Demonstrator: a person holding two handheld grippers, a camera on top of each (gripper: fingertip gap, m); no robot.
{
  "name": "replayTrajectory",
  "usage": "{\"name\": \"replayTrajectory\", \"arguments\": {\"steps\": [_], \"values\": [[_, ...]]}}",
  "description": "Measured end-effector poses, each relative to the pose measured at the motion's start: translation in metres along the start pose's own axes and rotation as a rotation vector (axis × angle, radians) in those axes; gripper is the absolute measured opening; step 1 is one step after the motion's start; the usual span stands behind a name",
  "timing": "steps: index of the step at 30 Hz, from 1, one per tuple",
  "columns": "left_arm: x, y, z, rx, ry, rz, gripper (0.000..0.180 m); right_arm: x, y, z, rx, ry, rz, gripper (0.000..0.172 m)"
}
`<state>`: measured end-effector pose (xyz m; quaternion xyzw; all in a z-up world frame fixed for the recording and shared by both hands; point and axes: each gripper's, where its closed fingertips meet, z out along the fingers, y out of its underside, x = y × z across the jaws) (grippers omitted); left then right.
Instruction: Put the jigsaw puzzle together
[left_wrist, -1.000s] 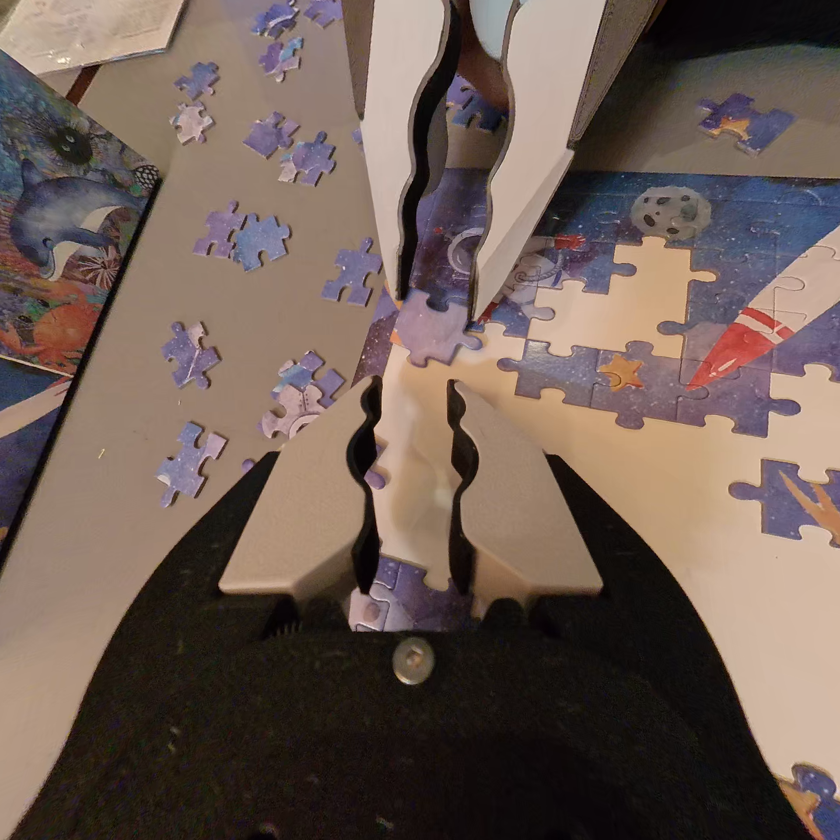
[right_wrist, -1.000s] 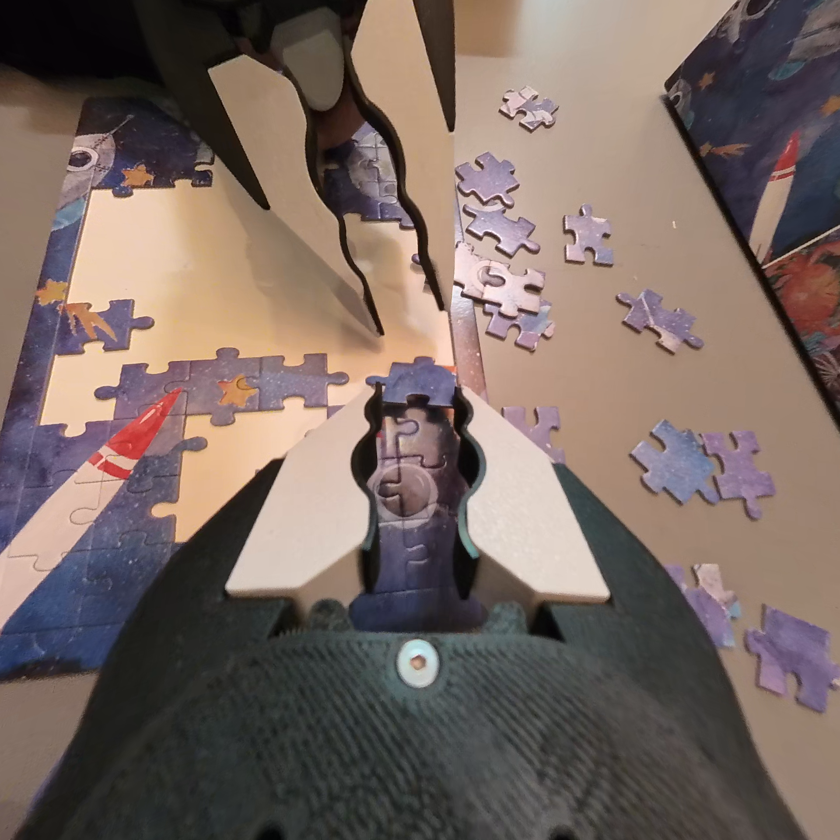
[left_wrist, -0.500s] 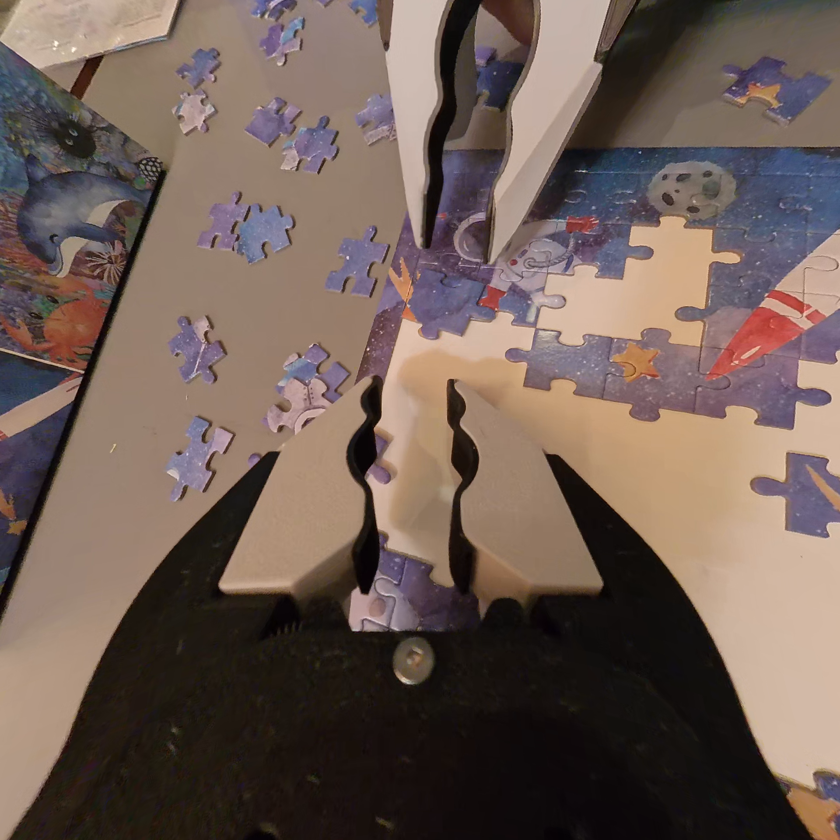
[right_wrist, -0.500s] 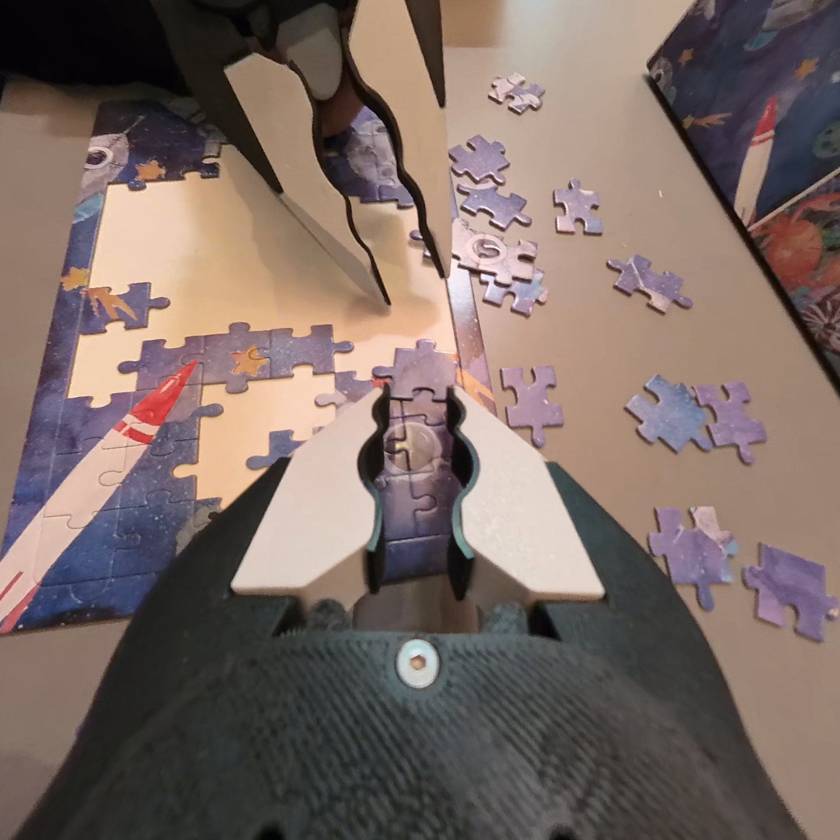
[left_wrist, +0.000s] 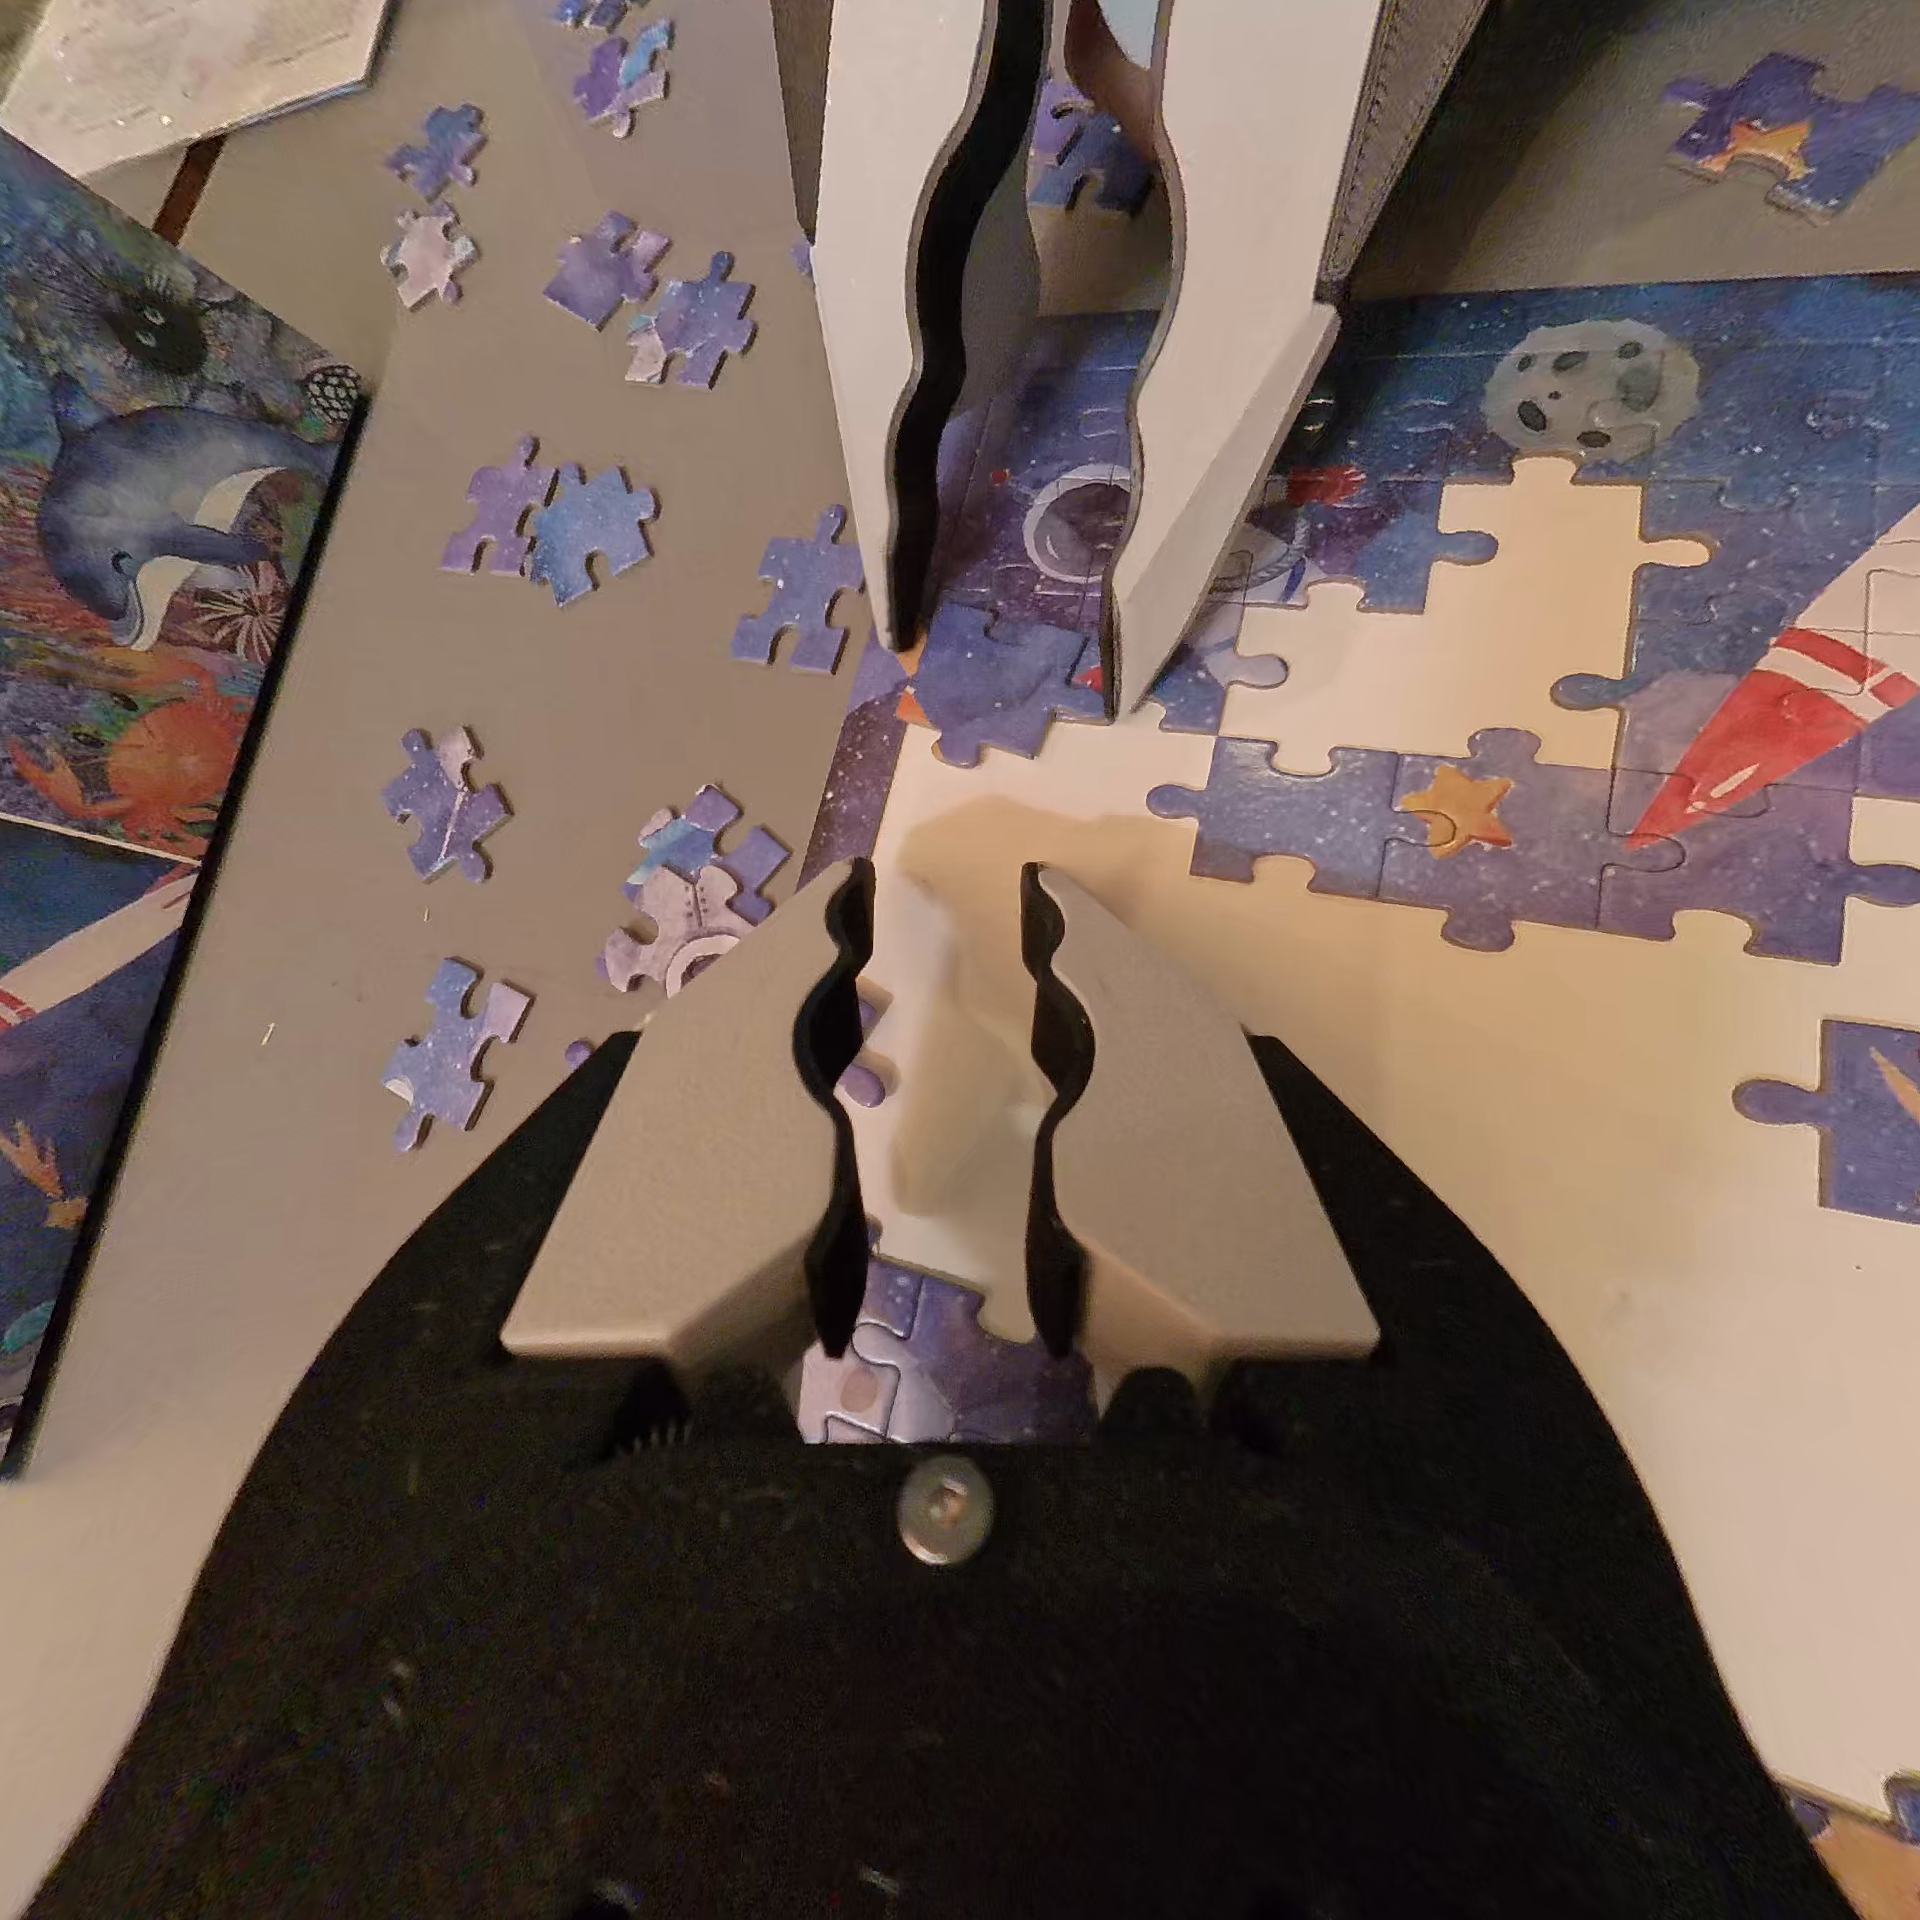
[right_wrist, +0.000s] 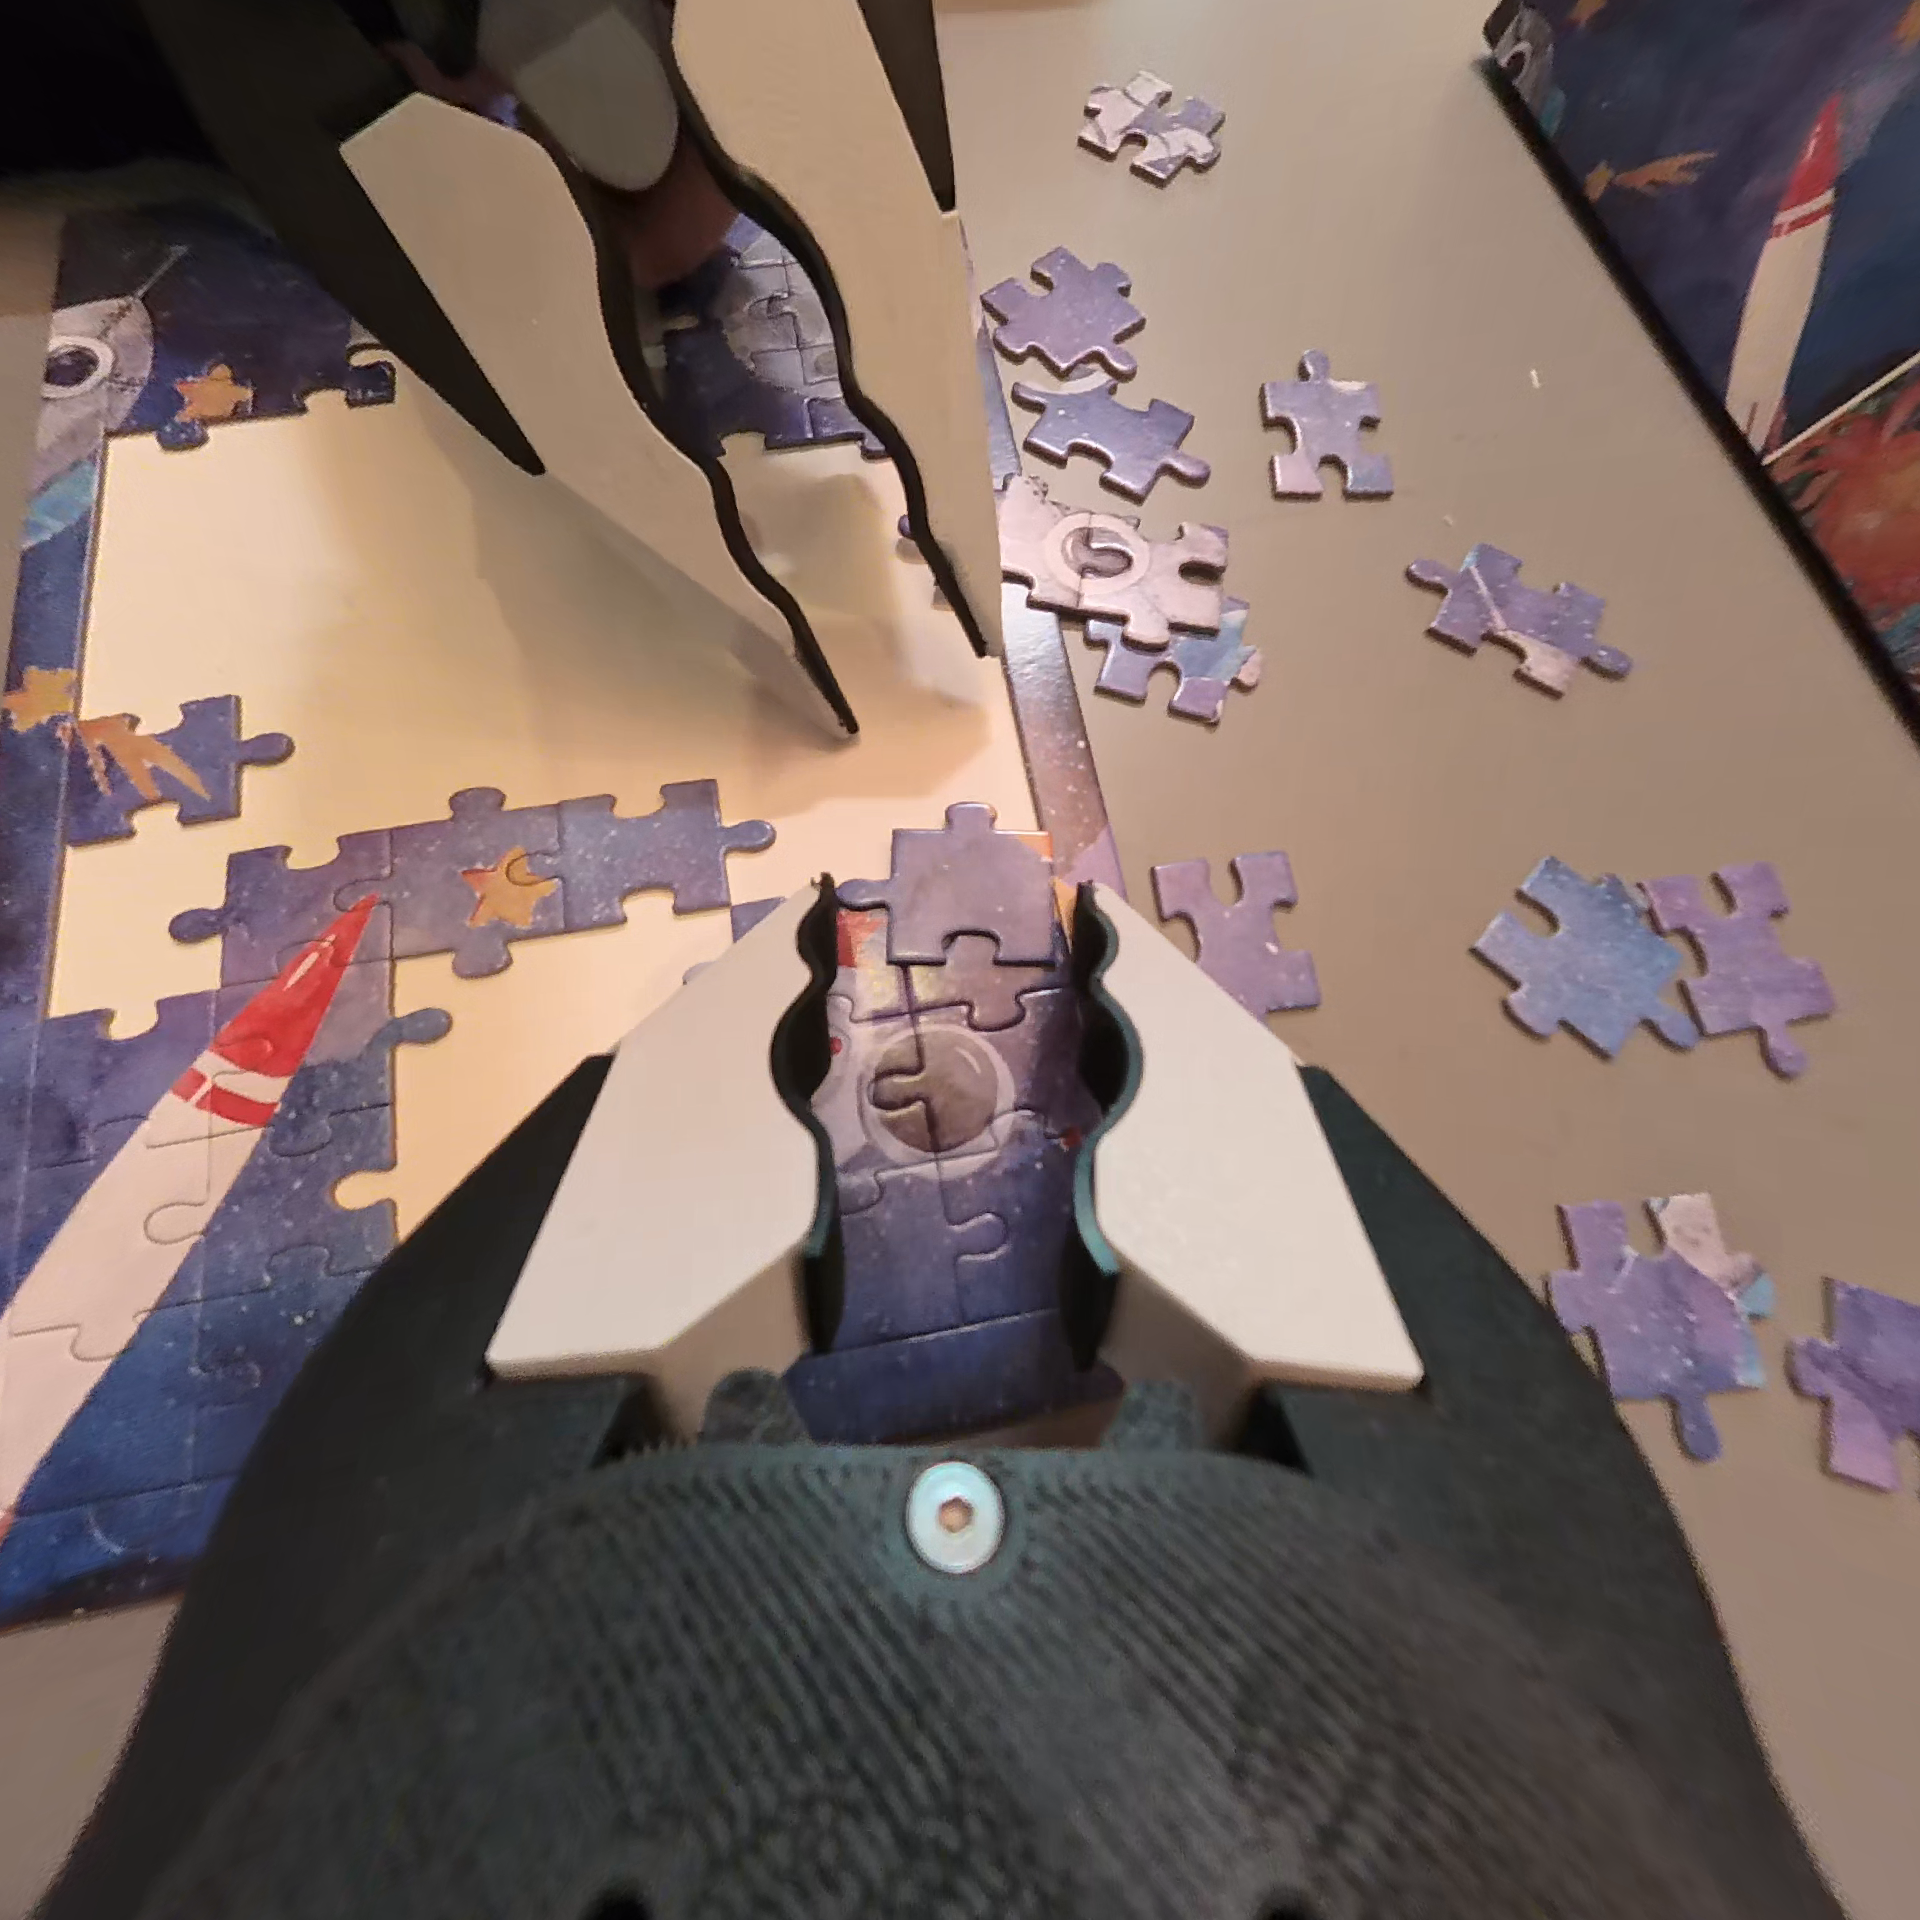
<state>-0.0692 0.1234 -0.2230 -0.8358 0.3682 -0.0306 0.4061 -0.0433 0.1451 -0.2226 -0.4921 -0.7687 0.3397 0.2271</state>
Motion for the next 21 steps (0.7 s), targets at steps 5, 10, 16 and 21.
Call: {"name": "replayTrajectory", "arguments": {"steps": [5,10,16,21], "values": [[0.000,0.000,0.000,-0.001,-0.002,0.002,0.028,-0.002,-0.001,-0.003,0.000,-0.010,0.003,0.039],[0.000,0.000,0.000,-0.001,-0.003,0.003,0.028,0.002,-0.010,-0.018,0.080,-0.014,0.022,0.040],[0.000,0.000,0.000,-0.001,-0.005,0.006,0.028,0.024,-0.017,-0.044,0.154,0.089,0.039,0.040],[0.000,0.000,0.000,-0.001,-0.010,0.013,0.027,0.031,-0.019,-0.053,0.184,0.126,0.043,0.040]]}}
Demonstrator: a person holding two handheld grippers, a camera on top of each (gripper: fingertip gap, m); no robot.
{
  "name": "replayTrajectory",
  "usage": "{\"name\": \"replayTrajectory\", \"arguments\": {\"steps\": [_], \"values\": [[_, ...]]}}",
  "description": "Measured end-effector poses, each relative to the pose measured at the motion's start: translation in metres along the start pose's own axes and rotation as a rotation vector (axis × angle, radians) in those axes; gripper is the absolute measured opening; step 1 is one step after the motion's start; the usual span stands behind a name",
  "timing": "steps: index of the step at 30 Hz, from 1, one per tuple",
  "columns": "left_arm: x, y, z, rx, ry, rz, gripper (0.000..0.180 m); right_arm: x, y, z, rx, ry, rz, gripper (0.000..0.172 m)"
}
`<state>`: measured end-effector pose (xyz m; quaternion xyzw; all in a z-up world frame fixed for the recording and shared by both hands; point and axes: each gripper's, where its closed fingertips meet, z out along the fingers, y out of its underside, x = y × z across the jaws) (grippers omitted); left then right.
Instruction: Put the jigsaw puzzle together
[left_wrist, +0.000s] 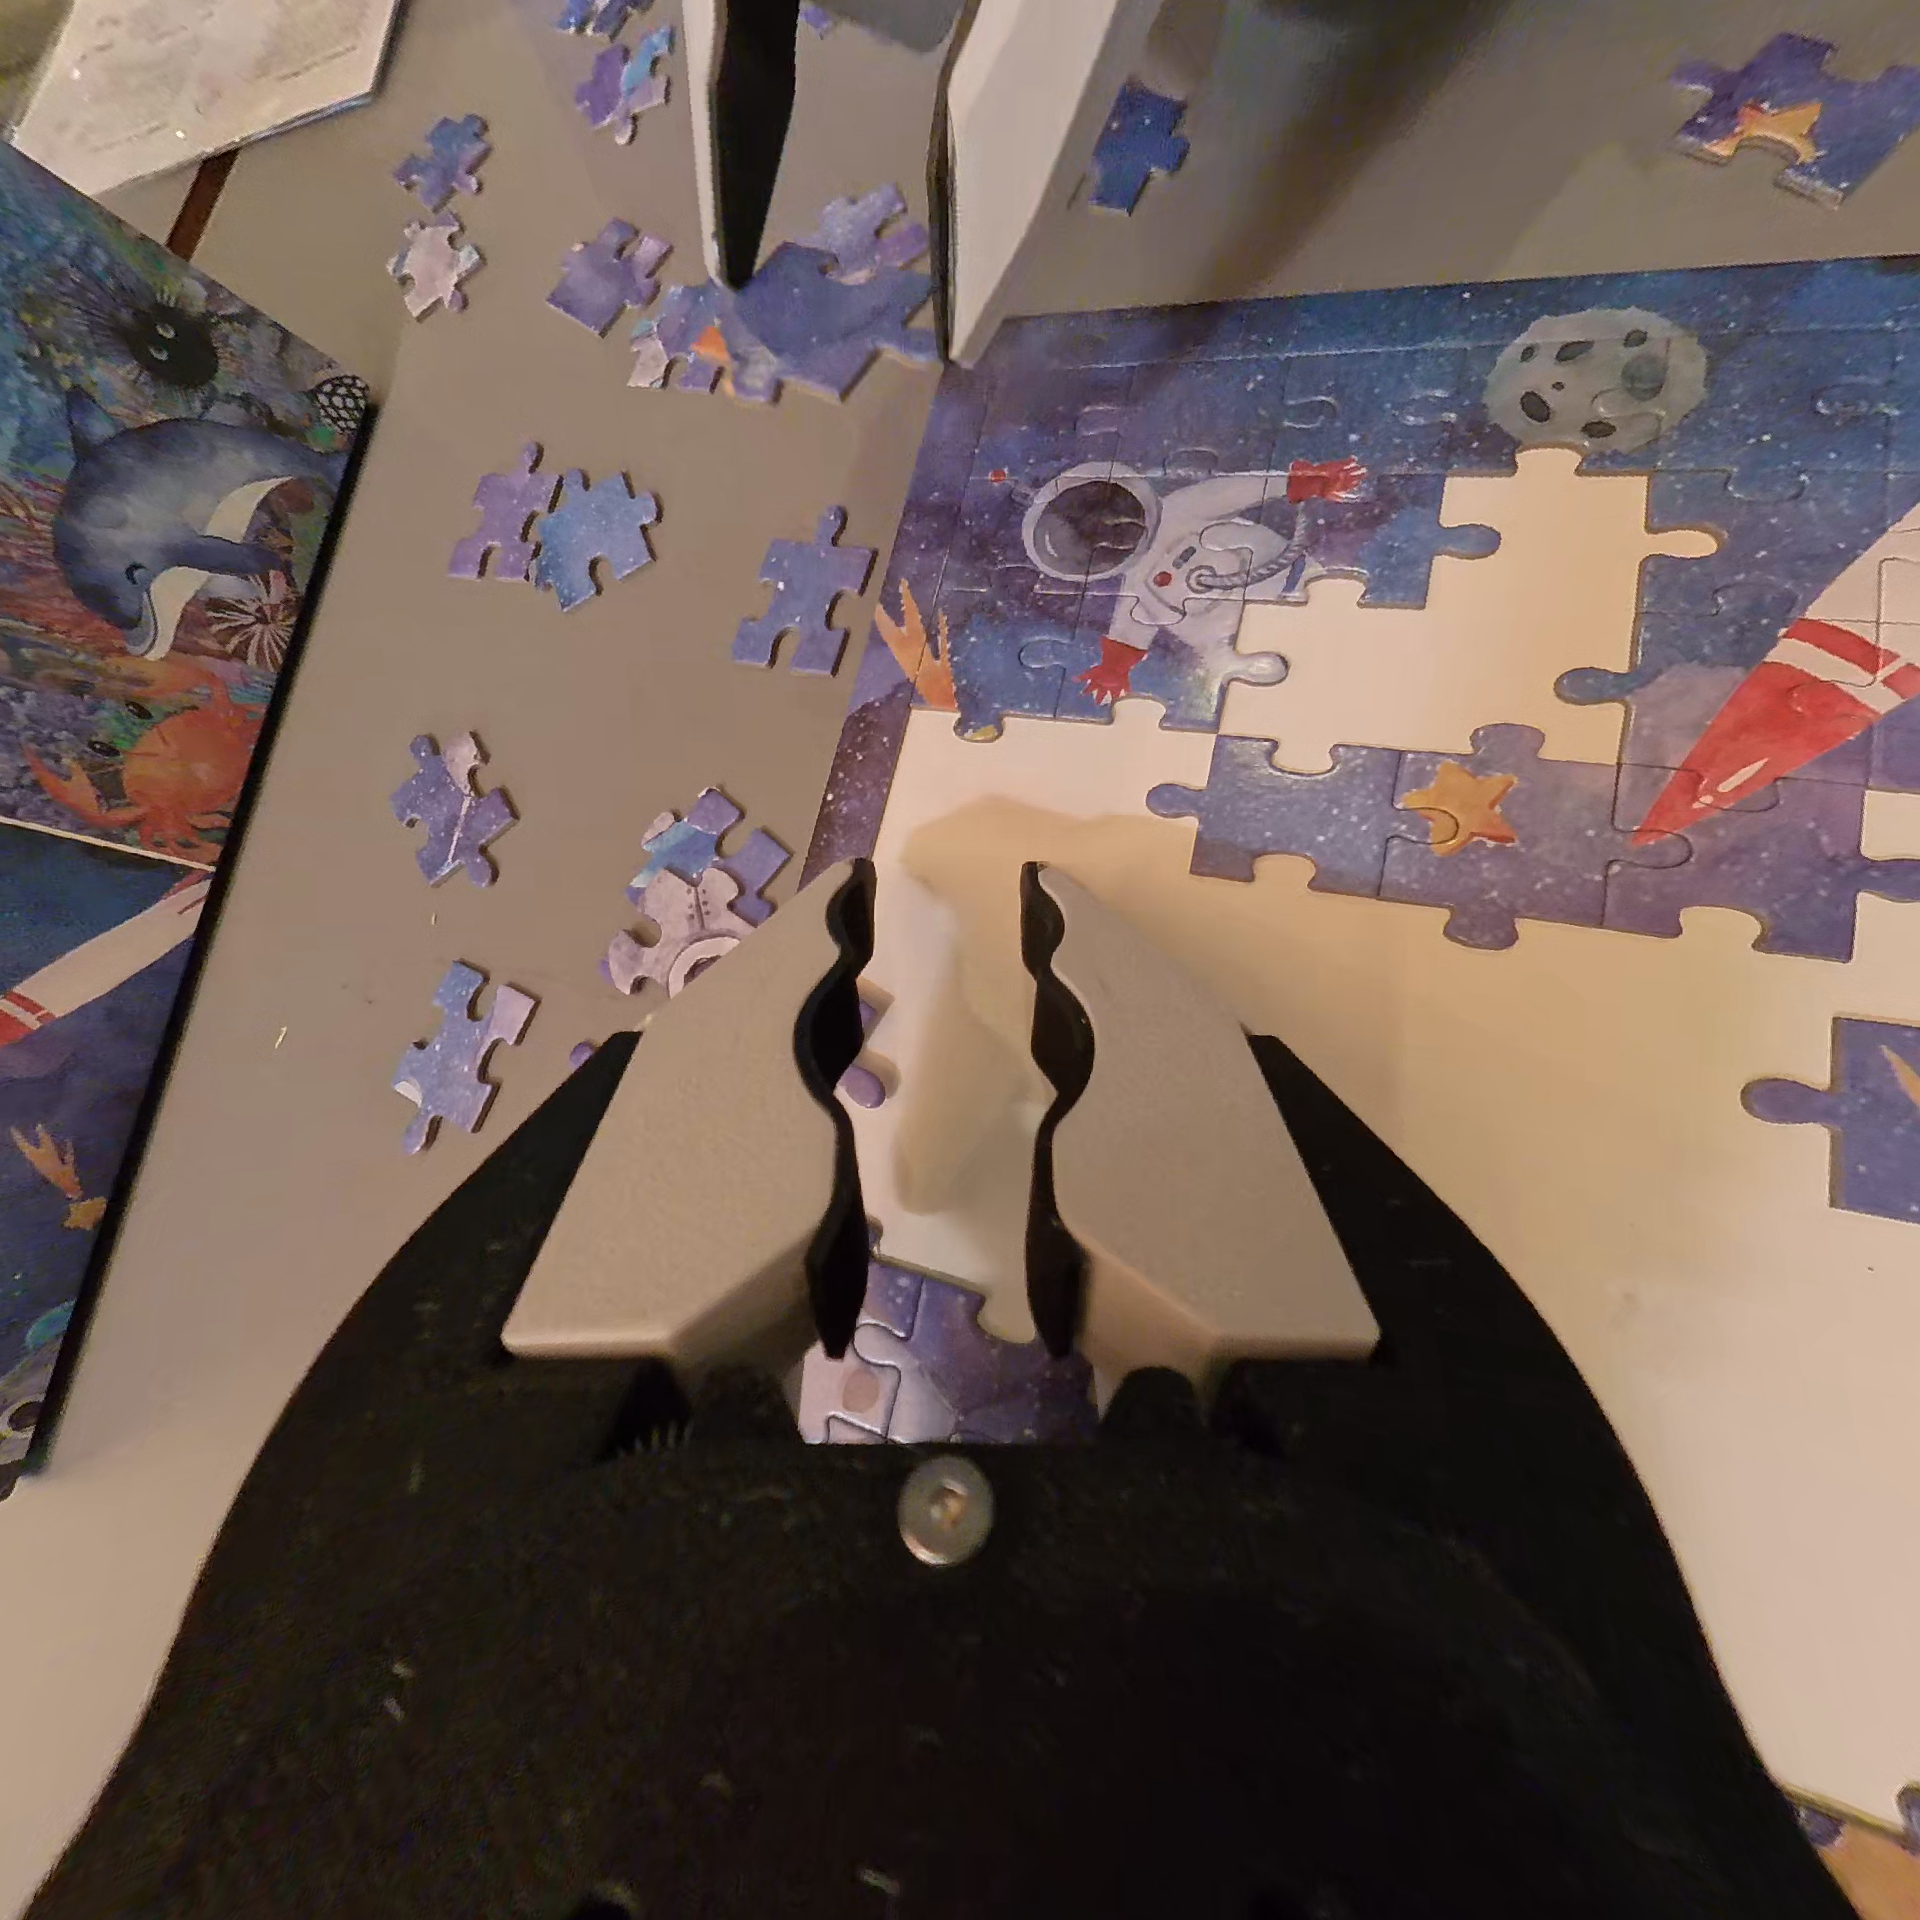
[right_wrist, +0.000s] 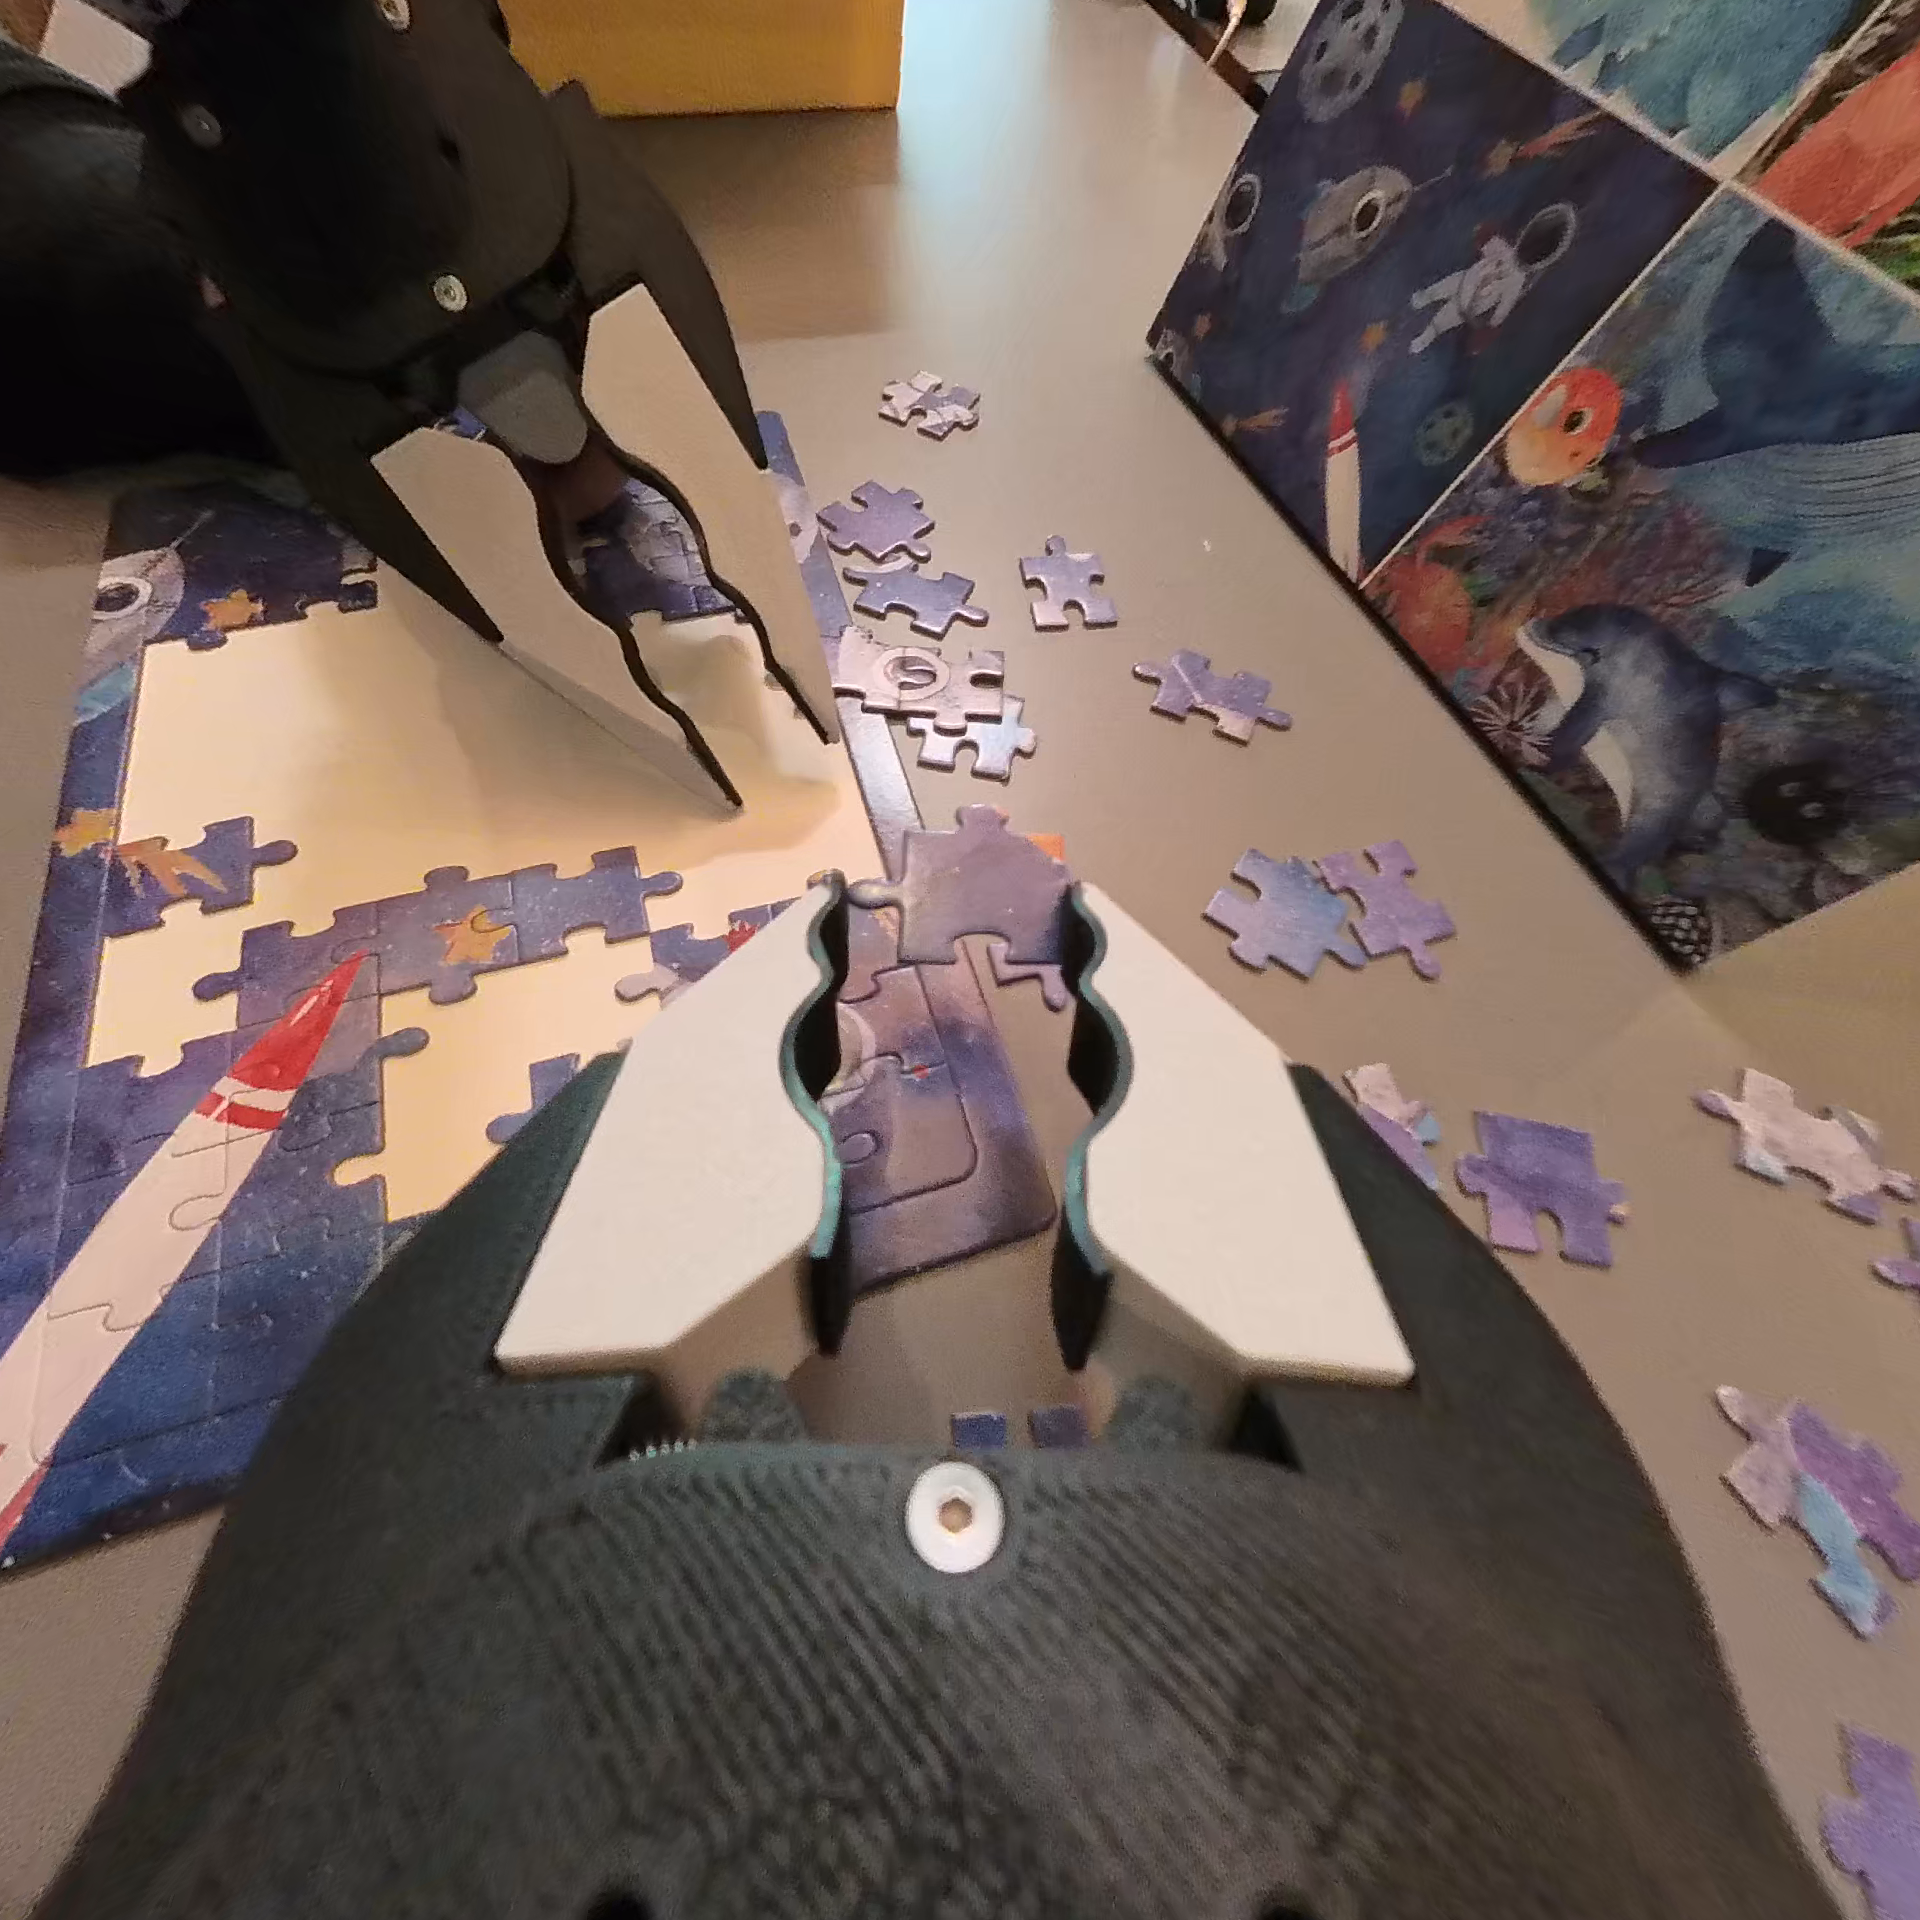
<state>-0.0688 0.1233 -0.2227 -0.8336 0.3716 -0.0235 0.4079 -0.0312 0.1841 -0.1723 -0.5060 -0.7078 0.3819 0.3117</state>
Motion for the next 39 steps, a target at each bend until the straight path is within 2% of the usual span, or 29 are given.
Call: {"name": "replayTrajectory", "arguments": {"steps": [6,12,16,24,33,39], "values": [[-0.004,-0.001,-0.002,0.013,-0.018,-0.007,0.027,0.020,0.017,-0.007,-0.078,0.099,0.022,0.040],[-0.021,-0.007,-0.012,0.074,-0.058,-0.084,0.027,0.054,0.050,-0.024,-0.156,0.212,0.167,0.040],[-0.033,-0.009,-0.019,0.112,-0.086,-0.140,0.026,0.050,0.050,-0.018,-0.128,0.157,0.208,0.040],[-0.062,-0.004,-0.033,0.168,-0.155,-0.249,0.024,0.043,0.059,-0.005,-0.209,0.163,0.140,0.042],[-0.103,0.005,-0.067,0.261,-0.257,-0.384,0.022,0.062,0.033,-0.033,-0.050,0.259,0.147,0.045],[-0.115,0.005,-0.093,0.339,-0.224,-0.468,0.012,0.082,0.014,-0.066,0.097,0.391,0.139,0.042]]}}
